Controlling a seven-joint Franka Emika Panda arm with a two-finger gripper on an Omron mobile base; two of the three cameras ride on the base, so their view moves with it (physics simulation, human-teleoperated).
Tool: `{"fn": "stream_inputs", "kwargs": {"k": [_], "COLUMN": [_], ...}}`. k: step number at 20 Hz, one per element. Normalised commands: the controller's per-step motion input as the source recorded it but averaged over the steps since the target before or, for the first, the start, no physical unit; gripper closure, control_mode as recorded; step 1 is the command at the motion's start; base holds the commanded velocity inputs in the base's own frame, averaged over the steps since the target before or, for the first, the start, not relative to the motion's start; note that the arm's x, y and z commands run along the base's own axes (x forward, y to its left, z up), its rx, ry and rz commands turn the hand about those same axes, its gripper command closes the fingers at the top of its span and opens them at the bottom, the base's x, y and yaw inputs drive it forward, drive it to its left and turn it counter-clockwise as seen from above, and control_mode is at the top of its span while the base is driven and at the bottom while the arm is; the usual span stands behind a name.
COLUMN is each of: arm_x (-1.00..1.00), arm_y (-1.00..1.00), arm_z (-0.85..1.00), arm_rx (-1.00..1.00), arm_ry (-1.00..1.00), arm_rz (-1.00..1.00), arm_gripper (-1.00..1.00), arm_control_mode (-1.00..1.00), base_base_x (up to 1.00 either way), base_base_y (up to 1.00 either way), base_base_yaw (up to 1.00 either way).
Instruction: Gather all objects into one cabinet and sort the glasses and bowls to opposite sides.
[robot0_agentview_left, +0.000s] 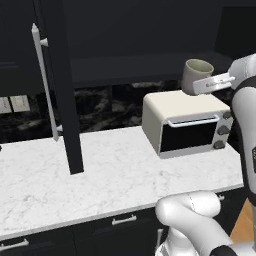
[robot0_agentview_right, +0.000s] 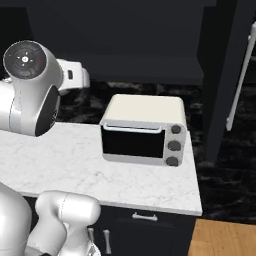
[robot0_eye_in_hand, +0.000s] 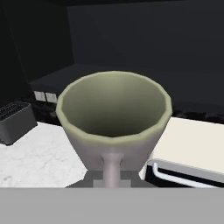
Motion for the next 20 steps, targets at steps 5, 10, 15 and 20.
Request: {"fn": "stream_inputs", "kwargs": {"k": [5, 10, 15, 20], "arm_x": [0.00, 0.00, 0.00, 0.00], "arm_y": [0.00, 0.00, 0.00, 0.00], "arm_z": [0.00, 0.00, 0.00, 0.00], "arm_rx": [0.00, 0.00, 0.00, 0.00], "arm_ry": [0.00, 0.00, 0.00, 0.00], "arm_rz": [0.00, 0.00, 0.00, 0.00], "arm_gripper": [1.00, 1.00, 1.00, 1.00], "arm_control_mode": [1.00, 1.00, 1.00, 1.00], "base_base_x": [-0.87, -0.75, -0.52, -0.50], "base_base_y": [0.09, 0.20, 0.38, 0.79], "base_base_yaw": [0.00, 0.01, 0.07, 0.28]}}
